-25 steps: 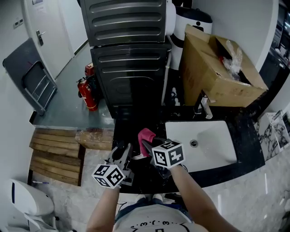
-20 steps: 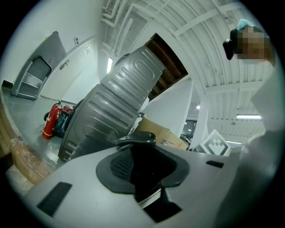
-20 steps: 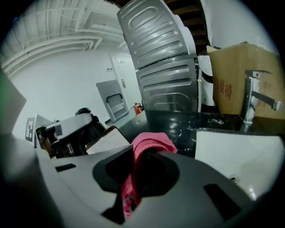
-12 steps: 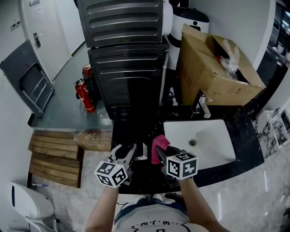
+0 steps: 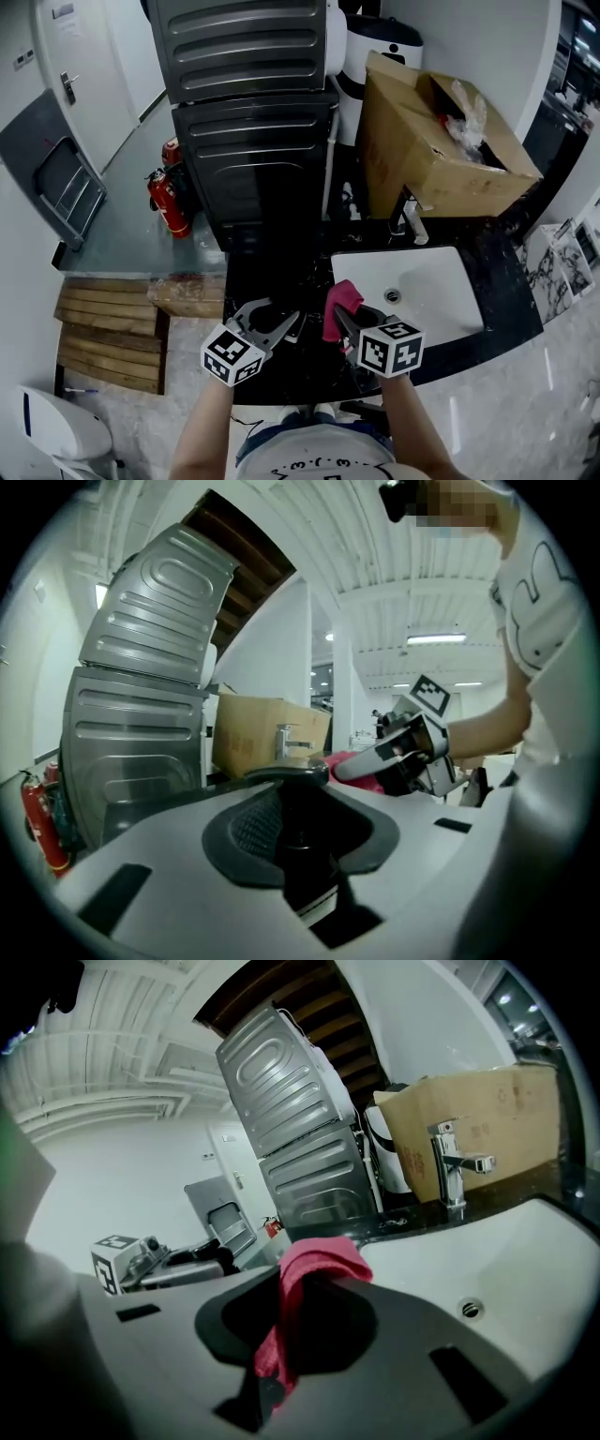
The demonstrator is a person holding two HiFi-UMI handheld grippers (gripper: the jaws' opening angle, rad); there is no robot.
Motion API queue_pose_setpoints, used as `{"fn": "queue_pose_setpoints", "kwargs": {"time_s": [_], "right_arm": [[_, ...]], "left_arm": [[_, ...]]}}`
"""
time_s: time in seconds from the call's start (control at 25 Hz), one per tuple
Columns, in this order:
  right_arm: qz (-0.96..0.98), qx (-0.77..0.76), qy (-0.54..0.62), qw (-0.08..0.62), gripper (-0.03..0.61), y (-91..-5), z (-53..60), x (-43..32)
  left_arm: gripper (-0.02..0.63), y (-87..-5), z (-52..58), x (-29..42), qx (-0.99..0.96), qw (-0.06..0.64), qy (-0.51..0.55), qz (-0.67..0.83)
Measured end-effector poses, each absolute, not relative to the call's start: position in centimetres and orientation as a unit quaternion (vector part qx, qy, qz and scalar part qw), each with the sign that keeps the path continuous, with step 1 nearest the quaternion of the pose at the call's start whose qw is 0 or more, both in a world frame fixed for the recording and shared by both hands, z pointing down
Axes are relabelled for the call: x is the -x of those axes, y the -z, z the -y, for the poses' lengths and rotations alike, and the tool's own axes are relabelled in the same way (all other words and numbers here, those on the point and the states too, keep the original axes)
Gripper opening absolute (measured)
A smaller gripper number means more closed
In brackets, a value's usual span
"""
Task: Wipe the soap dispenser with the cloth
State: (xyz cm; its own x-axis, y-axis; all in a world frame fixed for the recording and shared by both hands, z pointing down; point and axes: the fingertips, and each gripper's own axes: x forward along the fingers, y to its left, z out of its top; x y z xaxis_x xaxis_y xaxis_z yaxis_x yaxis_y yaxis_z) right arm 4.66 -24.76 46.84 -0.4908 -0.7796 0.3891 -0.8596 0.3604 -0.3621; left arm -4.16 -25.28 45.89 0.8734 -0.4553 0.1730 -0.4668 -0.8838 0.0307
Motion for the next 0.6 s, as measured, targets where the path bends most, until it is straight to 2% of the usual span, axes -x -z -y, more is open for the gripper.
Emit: {"fn": "queue_pose_setpoints", "kwargs": {"time_s": [0.12,0.2,0.28,0.6], "right_arm": [[0.823,-0.494,-0.268,0.081,0.049,-47.1,24.6,-4.5],[0.824,-0.491,-0.269,0.086,0.049,-47.3,24.5,-4.3],[0.824,-0.490,-0.271,0.088,0.049,-47.6,24.4,-4.4],[0.823,-0.487,-0.277,0.092,0.049,-48.2,24.6,-3.8]], "left_arm": [[0.110,-45.8,25.2,5.1,-0.975,0.035,-0.085,0.203],[0.196,-45.7,25.6,6.5,-0.972,0.027,-0.090,0.214],[0.243,-45.6,25.9,8.0,-0.968,0.024,-0.086,0.234],[0.245,-45.7,25.1,11.8,-0.937,0.045,-0.056,0.342]]}}
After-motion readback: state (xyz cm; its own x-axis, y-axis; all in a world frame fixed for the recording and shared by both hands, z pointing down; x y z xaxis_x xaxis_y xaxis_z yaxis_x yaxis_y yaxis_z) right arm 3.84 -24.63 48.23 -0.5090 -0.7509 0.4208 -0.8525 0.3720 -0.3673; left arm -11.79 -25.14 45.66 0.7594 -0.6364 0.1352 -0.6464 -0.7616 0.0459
